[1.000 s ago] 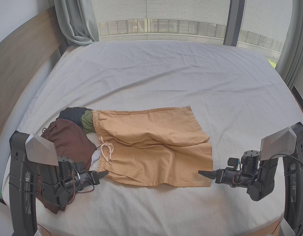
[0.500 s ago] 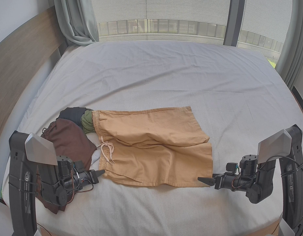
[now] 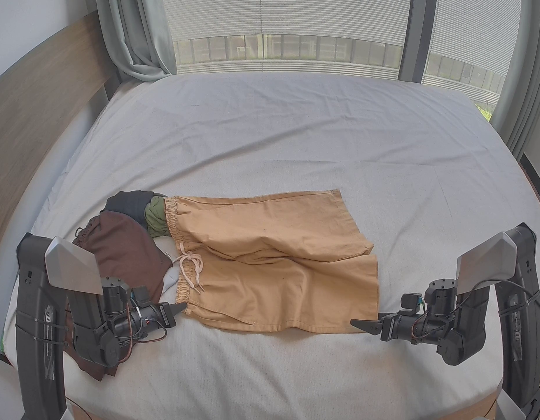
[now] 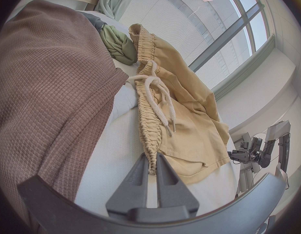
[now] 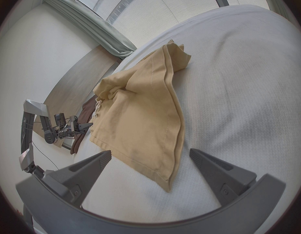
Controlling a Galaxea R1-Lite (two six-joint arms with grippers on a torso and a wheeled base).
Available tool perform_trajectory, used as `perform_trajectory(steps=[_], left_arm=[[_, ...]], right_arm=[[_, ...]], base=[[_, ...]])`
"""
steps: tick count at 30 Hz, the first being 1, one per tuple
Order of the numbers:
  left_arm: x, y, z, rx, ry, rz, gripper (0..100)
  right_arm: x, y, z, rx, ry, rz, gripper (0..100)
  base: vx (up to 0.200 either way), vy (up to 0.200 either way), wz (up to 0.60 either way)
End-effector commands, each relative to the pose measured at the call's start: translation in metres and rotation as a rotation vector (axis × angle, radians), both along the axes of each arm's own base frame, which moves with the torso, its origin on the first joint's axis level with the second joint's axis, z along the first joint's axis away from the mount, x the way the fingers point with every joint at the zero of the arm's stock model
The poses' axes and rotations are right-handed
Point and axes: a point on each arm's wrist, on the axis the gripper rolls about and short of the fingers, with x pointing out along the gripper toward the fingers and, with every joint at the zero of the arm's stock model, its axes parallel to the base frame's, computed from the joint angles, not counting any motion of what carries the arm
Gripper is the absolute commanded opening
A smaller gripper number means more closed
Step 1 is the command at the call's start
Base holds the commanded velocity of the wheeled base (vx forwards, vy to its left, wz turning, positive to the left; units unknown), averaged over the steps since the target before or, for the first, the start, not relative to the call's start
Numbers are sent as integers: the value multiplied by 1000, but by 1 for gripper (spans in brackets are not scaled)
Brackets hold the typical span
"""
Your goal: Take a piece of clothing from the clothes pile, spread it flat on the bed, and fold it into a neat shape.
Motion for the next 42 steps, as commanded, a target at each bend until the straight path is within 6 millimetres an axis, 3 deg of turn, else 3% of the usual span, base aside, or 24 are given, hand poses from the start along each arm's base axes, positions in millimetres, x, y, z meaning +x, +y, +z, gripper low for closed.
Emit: perform_trajectory(steps=[1, 11, 12, 42], left_arm=[[0, 0, -1, 1, 0, 0, 0], [0, 0, -1, 1, 0, 0, 0], [0, 0, -1, 1, 0, 0, 0], [-1, 0, -2, 3, 6, -2, 0]], right_arm=[[-6, 1, -1, -2, 27, 11, 100], [-4, 6, -3, -2, 24, 20, 100], [-4, 5, -3, -2, 21, 18, 0], [-1, 5, 8, 8, -9, 9, 0]], base=[[0, 0, 0], [0, 0, 0], [0, 0, 0], [0, 0, 0]])
